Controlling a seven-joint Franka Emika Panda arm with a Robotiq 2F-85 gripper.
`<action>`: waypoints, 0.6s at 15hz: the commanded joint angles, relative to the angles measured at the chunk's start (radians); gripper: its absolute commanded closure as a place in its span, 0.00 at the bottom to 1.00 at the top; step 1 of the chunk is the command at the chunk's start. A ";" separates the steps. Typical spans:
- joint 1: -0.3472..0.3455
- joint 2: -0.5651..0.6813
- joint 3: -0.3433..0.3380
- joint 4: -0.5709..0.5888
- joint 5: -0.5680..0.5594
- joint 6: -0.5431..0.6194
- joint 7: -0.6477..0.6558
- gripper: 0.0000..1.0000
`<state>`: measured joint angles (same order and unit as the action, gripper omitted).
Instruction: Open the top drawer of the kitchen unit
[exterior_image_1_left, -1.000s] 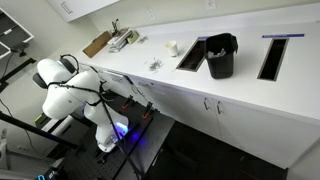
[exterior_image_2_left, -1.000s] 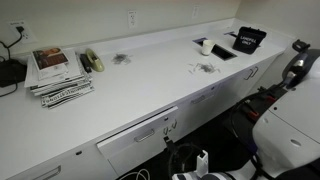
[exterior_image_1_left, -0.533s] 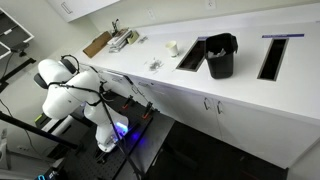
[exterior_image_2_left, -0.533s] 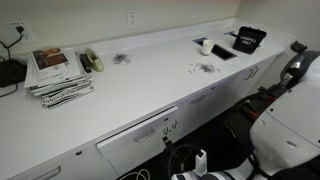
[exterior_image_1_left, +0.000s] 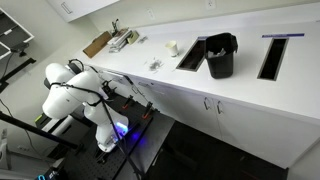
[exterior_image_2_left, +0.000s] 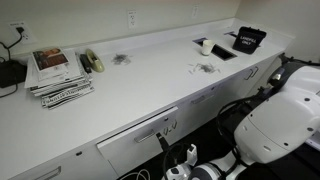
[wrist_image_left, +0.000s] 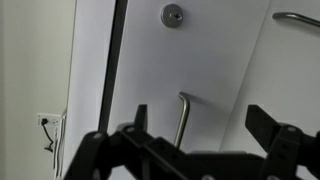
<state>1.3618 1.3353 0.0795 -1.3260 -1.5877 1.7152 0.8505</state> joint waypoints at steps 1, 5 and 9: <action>-0.016 0.073 -0.005 0.115 -0.054 -0.016 -0.035 0.00; -0.034 0.122 -0.001 0.213 -0.068 -0.014 -0.062 0.00; -0.036 0.175 -0.006 0.311 -0.058 -0.017 -0.129 0.00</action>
<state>1.3250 1.4433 0.0777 -1.1275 -1.6425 1.7139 0.7852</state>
